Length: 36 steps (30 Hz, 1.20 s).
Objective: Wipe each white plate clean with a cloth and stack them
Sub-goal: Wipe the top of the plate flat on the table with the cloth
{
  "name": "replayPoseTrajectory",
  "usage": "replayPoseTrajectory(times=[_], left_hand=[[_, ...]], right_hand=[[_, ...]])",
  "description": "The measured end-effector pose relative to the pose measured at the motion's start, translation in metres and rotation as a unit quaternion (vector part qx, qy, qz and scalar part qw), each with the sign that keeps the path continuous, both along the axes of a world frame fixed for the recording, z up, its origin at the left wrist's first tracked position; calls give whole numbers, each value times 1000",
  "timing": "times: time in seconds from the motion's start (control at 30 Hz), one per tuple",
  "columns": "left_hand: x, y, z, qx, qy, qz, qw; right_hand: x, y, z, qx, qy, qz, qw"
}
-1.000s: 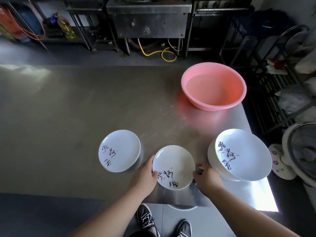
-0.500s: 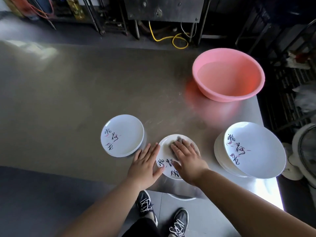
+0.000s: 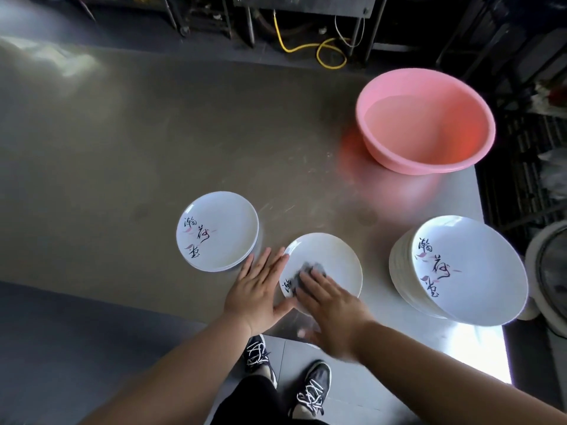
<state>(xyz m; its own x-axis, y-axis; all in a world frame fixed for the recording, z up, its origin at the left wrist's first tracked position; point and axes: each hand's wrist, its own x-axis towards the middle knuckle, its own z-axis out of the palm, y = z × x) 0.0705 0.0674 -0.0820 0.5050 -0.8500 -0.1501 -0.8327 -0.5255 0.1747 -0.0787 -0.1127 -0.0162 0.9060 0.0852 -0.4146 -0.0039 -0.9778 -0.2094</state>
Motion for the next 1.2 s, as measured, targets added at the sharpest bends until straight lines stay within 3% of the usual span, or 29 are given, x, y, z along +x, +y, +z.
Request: replayPoseTrajectory(times=[0.13, 0.33, 0.57, 0.8, 0.97, 1.07, 1.2], left_hand=[[1, 0, -1, -27, 1, 8, 1000], [1, 0, -6, -36, -3, 5, 999], [0, 0, -8, -56, -8, 10, 998], [1, 2, -9, -58, -11, 9, 998], [1, 1, -11, -60, -17, 6, 998], [2, 1, -11, -57, -16, 9, 998], [0, 1, -11, -56, -14, 12, 998]], right_hand=[[-9, -9, 1, -37, 1, 16, 999], [32, -30, -7, -43, 38, -99, 993], [-29, -8, 5, -40, 29, 12, 999], [12, -23, -2, -50, 58, -110, 991], [-41, 0, 3, -33, 42, -39, 998], [-30, -12, 1, -52, 40, -26, 998], [1, -28, -8, -78, 65, -132, 986]])
